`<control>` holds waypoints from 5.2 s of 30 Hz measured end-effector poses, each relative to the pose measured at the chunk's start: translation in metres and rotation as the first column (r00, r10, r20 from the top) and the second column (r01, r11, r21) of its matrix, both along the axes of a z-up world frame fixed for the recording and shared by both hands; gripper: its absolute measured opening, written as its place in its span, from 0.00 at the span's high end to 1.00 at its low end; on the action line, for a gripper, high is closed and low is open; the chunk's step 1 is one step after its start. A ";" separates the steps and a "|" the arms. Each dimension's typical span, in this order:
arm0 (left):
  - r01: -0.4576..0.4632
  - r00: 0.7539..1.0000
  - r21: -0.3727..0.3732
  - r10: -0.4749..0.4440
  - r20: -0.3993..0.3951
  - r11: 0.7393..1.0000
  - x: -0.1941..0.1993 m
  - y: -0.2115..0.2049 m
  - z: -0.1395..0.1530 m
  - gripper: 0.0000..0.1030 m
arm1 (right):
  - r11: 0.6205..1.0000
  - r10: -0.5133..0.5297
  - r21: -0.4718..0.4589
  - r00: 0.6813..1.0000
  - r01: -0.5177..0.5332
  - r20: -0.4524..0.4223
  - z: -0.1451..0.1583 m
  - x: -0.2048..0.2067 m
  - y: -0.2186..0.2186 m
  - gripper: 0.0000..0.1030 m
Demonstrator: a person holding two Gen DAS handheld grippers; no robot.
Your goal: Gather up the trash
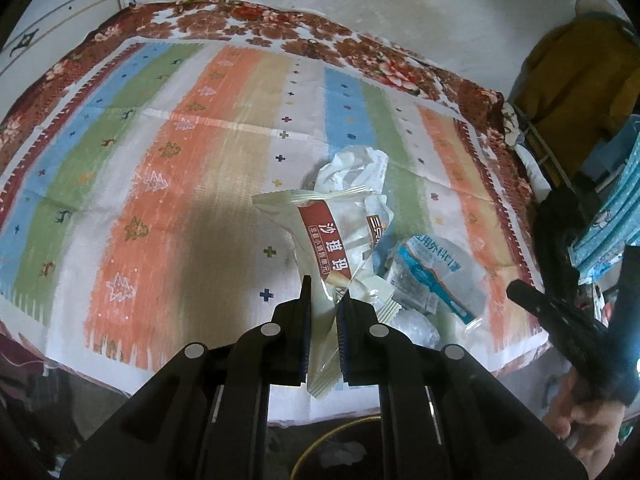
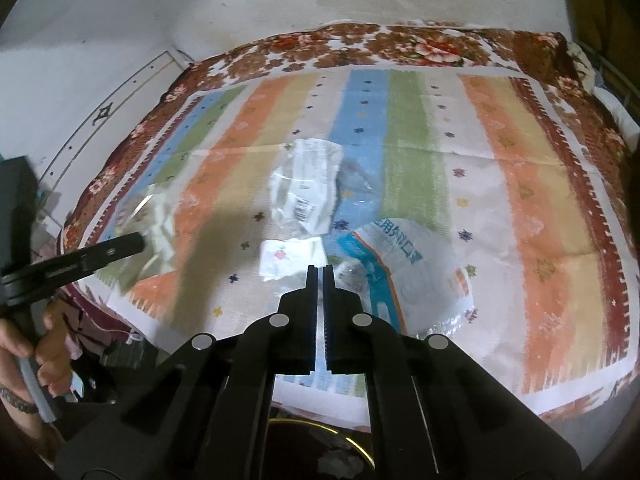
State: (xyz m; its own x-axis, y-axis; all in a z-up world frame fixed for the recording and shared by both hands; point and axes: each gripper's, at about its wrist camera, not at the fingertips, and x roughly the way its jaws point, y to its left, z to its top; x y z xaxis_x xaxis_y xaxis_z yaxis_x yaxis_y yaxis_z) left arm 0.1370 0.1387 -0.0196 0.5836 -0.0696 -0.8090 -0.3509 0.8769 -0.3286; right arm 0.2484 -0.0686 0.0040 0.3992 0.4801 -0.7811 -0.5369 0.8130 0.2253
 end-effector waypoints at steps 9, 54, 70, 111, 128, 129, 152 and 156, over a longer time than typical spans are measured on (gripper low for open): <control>0.002 1.000 -0.003 -0.002 -0.019 1.000 0.002 -0.003 -0.003 0.90 | 0.994 -0.080 -0.074 0.996 0.076 -0.050 -0.024 0.028 -0.019 0.96; 0.079 0.991 0.095 -0.068 -0.119 0.992 0.032 0.000 -0.030 0.89 | 0.913 -0.153 -0.396 0.982 0.099 -0.107 -0.121 0.083 -0.026 0.57; 0.085 0.993 0.050 -0.081 -0.081 0.995 0.019 -0.004 -0.022 0.89 | 0.931 -0.170 -0.343 0.979 0.123 -0.110 -0.105 0.072 -0.030 0.92; 0.310 0.946 -0.028 -0.305 0.111 0.950 -0.104 -0.122 0.005 0.89 | 0.999 -0.048 0.006 0.997 0.048 -0.068 -0.032 -0.134 -0.116 0.92; 0.338 0.940 -0.055 -0.335 0.055 0.939 -0.156 -0.150 -0.036 0.88 | 0.999 0.024 -0.037 0.993 -0.029 -0.118 -0.069 -0.214 -0.101 0.93; 0.339 0.940 -0.049 -0.337 0.050 0.939 -0.158 -0.152 -0.038 0.88 | 0.999 0.023 -0.043 0.992 -0.028 -0.121 -0.072 -0.218 -0.100 0.92; 0.352 0.930 -0.056 -0.356 -0.093 0.934 -0.174 -0.178 -0.084 0.66 | 0.997 -0.042 -0.071 0.967 0.025 -0.250 -0.118 -0.248 -0.097 0.79; 0.339 0.936 -0.087 -0.345 -0.065 0.937 -0.173 -0.174 -0.081 0.54 | 0.998 -0.044 -0.055 0.968 0.031 -0.247 -0.117 -0.247 -0.096 0.70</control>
